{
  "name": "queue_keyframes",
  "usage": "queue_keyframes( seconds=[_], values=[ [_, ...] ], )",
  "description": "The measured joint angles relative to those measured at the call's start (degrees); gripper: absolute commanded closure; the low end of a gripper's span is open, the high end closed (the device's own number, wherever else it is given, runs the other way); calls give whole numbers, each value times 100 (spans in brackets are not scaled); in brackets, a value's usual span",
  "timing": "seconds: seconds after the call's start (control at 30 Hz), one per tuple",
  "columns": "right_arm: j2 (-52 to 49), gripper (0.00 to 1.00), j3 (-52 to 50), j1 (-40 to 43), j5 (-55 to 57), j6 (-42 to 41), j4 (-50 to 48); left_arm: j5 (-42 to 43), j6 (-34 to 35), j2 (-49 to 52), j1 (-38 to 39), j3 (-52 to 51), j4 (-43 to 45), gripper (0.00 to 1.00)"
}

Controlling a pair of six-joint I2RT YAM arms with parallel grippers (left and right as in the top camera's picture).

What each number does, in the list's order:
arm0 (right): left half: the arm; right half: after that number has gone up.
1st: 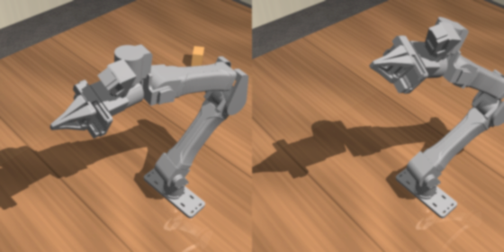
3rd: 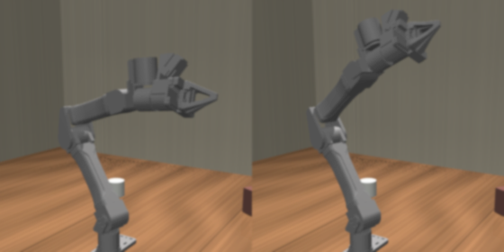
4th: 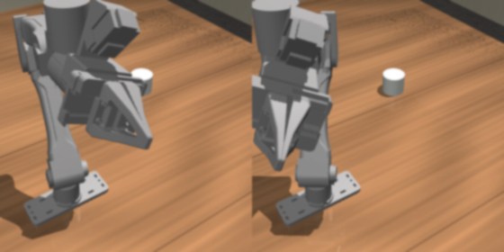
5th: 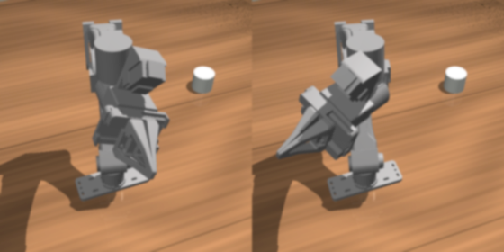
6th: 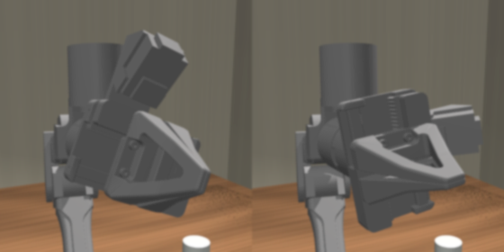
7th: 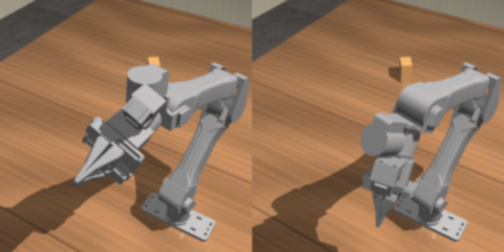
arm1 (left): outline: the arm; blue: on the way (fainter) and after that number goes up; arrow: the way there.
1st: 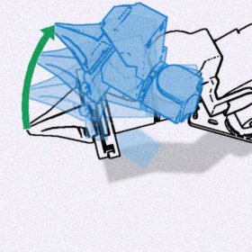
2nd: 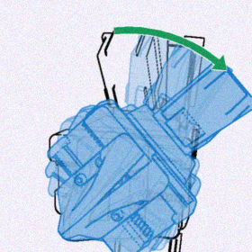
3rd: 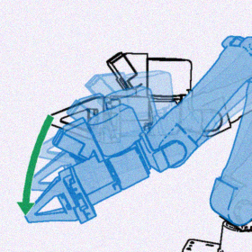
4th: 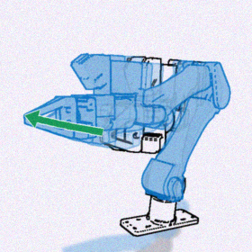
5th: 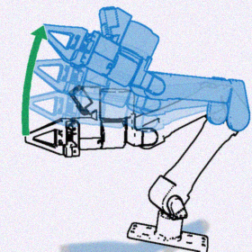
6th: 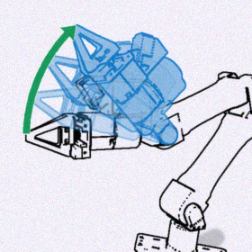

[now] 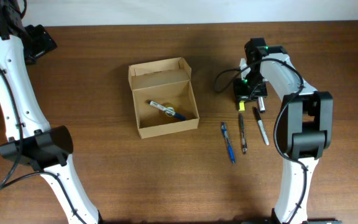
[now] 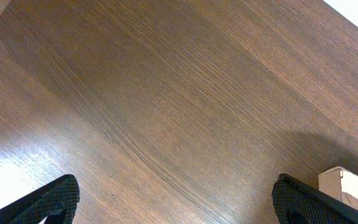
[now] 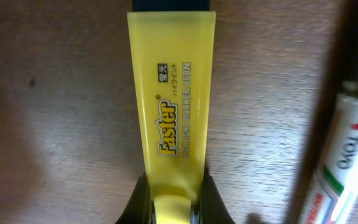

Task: Pack container
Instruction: 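Grasp the yellow highlighter with the right gripper, then place the yellow highlighter into the box and release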

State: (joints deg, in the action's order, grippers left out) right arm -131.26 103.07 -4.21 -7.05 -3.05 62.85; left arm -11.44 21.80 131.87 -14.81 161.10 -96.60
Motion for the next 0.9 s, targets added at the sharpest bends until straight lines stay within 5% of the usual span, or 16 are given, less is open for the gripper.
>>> queue_keyframes(
  seconds=[0.17, 0.5, 0.9],
  values=[
    [-15, 96, 911, -114, -216, 398, 938, 0, 2, 0, 0, 0, -2, 0],
    [413, 96, 4319, -1401, -321, 1582, 2413, 0, 2, 0, 0, 0, -2, 0],
    [435, 96, 3987, -3097, -365, 4719, 2406, 0, 0, 0, 0, 0, -2, 0]
  ],
)
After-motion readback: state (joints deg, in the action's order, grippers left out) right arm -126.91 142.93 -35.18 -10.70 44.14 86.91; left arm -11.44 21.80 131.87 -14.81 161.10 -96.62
